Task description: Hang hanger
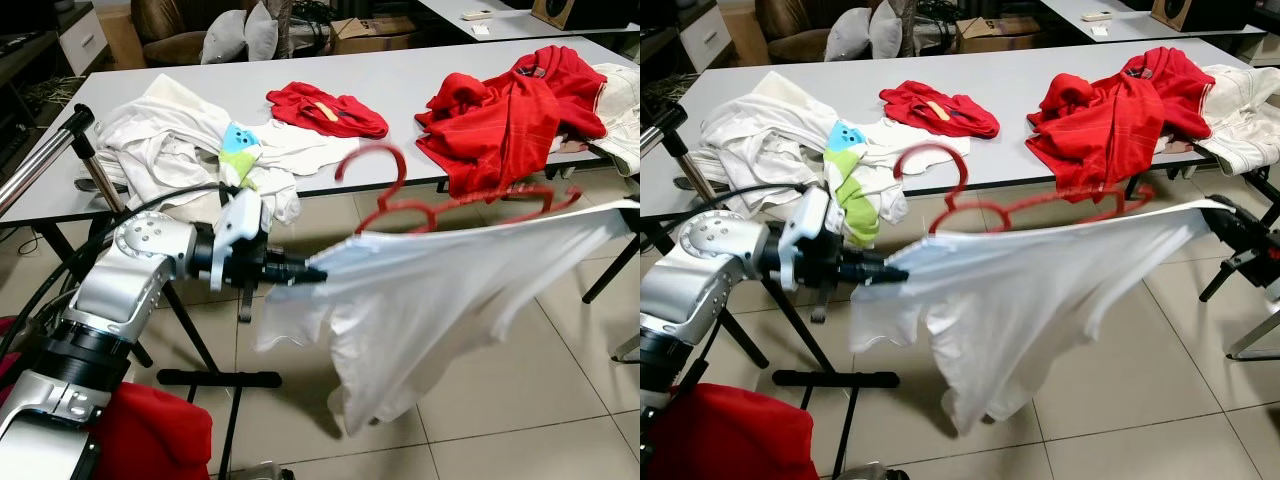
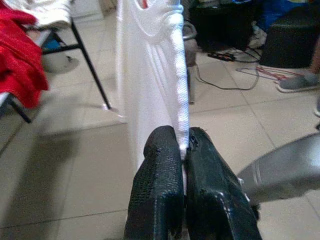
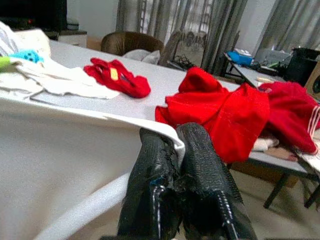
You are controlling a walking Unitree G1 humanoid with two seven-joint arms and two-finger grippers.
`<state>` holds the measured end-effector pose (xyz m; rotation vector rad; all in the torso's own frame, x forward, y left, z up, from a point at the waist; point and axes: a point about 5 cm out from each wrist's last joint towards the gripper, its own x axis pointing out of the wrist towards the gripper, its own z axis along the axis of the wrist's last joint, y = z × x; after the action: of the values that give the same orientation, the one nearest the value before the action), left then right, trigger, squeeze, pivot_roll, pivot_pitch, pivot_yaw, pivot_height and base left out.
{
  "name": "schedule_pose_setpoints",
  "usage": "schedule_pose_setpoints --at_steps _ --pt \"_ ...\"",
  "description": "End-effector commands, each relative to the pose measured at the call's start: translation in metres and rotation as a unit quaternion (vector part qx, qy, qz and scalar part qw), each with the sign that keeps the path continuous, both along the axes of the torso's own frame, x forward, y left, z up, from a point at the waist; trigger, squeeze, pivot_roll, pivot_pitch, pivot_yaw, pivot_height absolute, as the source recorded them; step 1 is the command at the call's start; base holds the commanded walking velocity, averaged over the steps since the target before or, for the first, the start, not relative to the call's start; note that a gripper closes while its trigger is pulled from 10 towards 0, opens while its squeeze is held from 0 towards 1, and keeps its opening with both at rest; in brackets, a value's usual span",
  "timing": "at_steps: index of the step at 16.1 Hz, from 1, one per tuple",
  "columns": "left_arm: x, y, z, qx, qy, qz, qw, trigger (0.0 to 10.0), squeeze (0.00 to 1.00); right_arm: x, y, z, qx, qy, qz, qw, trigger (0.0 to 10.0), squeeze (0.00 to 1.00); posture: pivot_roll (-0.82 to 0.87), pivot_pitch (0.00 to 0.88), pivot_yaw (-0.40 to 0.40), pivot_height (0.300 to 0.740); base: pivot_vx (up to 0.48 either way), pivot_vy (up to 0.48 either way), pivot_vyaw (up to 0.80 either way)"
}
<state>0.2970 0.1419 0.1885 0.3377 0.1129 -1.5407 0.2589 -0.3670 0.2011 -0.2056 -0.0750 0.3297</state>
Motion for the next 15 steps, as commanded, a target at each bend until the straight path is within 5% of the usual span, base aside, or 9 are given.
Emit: schedule_pose_setpoints --at_steps 1,4,9,13,15 --pt "-0.004 0.006 0.0 0.019 0.003 -0.009 1.0 0.0 0.0 0.0 -0.008 0.009 -0.001 -0.019 -0.019 1.0 0.0 0.0 -0.13 0.0 0.066 0.74 0.0 0.0 0.0" --pt "-0.004 0.01 -0.019 0.112 0.0 -0.015 0.994 0.0 0.0 0.005 -0.012 0.023 0.006 -0.044 -0.03 0.999 0.0 0.0 -0.13 0.0 0.064 0.74 0.0 0.0 0.0" --pt "0.0 0.014 -0.027 0.17 -0.013 -0.009 0.985 0.0 0.0 0.01 -0.003 0.039 -0.011 -0.054 0.017 0.998 0.0 0.0 -0.14 0.0 0.062 0.74 0.0 0.0 0.0" --pt "0.005 -0.001 -0.018 0.152 -0.038 -0.027 0.987 0.0 0.0 0.021 0.027 0.044 -0.036 -0.046 0.084 0.995 0.0 0.0 -0.14 0.0 0.064 0.74 0.0 0.0 0.0" --pt "0.004 -0.02 0.004 0.057 -0.032 -0.043 0.997 0.0 0.0 0.026 0.036 0.024 -0.106 0.0 0.101 0.989 0.0 0.0 -0.14 0.0 0.063 0.74 0.0 0.0 0.0"
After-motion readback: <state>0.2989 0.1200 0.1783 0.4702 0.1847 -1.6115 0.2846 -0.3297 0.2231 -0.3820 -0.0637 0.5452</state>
